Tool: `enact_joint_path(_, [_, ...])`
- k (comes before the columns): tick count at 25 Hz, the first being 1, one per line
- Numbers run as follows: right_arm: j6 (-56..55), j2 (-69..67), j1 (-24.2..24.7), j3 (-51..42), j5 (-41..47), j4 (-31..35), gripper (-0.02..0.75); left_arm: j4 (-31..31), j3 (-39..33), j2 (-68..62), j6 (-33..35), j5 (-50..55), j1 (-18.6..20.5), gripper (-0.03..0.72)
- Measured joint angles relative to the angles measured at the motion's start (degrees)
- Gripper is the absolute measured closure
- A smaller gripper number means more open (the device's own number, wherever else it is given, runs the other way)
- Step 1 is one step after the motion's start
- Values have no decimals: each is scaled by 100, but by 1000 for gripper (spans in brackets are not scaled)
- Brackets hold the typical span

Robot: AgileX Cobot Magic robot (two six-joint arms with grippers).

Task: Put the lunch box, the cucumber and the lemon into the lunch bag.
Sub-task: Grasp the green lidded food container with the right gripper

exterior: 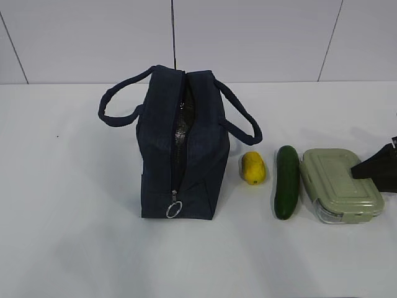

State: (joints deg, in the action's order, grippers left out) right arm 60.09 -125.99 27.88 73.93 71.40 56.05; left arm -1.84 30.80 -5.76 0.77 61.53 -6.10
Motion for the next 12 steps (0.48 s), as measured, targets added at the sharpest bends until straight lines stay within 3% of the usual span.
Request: enact_joint_path(12, [0, 0, 0, 0, 0, 13, 358, 1165, 943, -3290, 867, -987, -165, 422])
